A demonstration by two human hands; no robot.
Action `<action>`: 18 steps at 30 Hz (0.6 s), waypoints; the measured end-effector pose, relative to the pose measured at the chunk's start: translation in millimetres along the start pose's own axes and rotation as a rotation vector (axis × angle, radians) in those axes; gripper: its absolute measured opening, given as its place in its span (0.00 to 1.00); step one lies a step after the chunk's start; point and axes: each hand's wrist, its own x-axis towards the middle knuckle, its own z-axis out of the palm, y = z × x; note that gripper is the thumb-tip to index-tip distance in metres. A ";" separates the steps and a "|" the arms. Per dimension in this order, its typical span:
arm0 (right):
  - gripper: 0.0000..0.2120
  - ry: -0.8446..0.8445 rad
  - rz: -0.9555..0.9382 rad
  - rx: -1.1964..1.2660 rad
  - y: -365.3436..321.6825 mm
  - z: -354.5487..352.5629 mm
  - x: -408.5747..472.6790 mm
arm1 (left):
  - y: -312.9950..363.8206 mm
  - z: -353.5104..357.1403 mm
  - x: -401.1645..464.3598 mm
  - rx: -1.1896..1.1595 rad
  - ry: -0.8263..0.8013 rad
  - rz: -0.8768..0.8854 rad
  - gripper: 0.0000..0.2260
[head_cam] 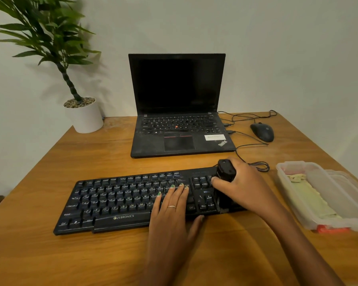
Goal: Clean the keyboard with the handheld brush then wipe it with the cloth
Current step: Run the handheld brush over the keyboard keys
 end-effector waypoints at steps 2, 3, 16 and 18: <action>0.11 0.125 0.006 -0.013 0.7 2.2 -0.2 | -0.5 -0.4 -0.5 -0.005 -0.003 0.003 0.31; 0.11 0.166 0.004 0.012 1.4 3.8 -1.6 | -0.4 -0.9 -0.8 -0.008 -0.004 0.003 0.31; 0.11 0.085 -0.040 0.144 12.8 6.8 -24.2 | -1.5 0.8 -1.0 -0.056 -0.058 -0.014 0.31; 0.09 0.193 -0.040 0.161 17.8 2.7 -24.9 | -2.6 1.6 -0.6 -0.061 -0.061 -0.011 0.31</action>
